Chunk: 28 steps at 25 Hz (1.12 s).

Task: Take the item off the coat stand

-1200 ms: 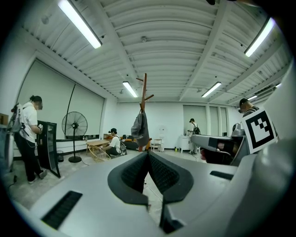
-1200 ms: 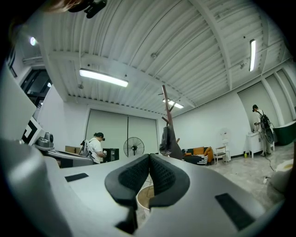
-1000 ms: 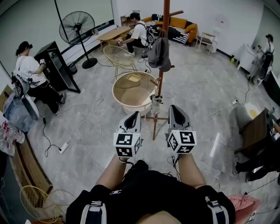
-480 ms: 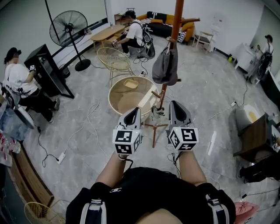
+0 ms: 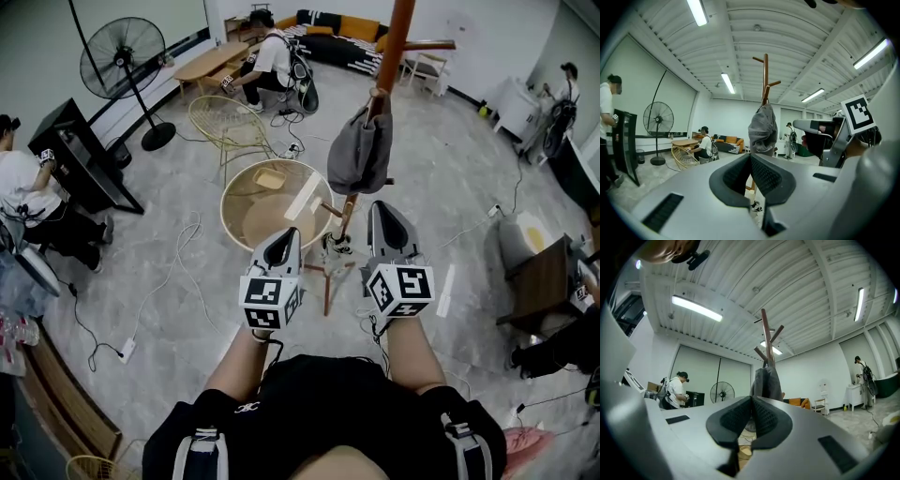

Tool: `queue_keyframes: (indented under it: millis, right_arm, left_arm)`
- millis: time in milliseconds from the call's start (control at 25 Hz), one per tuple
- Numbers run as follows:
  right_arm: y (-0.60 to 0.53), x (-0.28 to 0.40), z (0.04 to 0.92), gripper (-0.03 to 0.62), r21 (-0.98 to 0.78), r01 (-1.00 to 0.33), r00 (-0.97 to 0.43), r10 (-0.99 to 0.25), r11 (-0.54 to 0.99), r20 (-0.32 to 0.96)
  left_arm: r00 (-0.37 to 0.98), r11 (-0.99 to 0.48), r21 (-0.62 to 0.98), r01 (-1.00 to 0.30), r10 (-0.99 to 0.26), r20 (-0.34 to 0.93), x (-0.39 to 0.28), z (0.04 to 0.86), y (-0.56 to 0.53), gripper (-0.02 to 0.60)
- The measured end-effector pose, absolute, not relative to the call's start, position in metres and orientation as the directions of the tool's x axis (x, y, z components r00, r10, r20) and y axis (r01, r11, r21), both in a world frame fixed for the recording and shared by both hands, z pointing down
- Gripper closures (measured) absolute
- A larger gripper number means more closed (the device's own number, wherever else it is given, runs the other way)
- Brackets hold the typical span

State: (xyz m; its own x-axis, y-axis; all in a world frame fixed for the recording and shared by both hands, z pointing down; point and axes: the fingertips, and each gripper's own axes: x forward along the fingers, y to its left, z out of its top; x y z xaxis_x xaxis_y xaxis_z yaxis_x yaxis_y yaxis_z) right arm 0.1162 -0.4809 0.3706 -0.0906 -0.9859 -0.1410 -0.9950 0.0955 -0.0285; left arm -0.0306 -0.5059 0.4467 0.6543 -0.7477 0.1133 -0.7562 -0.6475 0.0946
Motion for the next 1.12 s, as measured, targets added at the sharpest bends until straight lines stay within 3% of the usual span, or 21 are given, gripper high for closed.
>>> queue_keyframes:
  millis: [160, 280, 560, 720, 1120]
  right_arm:
    - [-0.493, 0.132, 0.344, 0.534, -0.066, -0.994, -0.065, -0.966, 0.084, -0.249]
    - [-0.499, 0.143, 0.327, 0.406, -0.056, -0.993, -0.085, -0.949, 0.106, -0.302]
    - [-0.536, 0.152, 0.325, 0.240, -0.016, -0.989, -0.138, -0.964, 0.146, -0.229]
    - [-0.553, 0.161, 0.337, 0.207, -0.028, -0.985, -0.165, -0.972, 0.172, -0.166]
    - [-0.582, 0.172, 0.361, 0.220, 0.019, -0.992, -0.127, -0.986, 0.126, -0.105]
  left_arm:
    - [0.635, -0.627, 0.098, -0.772, -0.763, 0.121, -0.027, 0.444, -0.521, 0.565]
    - [0.613, -0.607, 0.089, -0.790, -0.781, 0.121, -0.017, 0.440, -0.524, 0.565]
    - [0.559, -0.553, 0.083, -0.829, -0.820, 0.121, -0.010, 0.437, -0.531, 0.565]
    - [0.531, -0.525, 0.076, -0.848, -0.839, 0.121, -0.005, 0.436, -0.526, 0.565]
    - [0.432, -0.428, 0.056, -0.902, -0.893, 0.129, -0.017, 0.431, -0.522, 0.565]
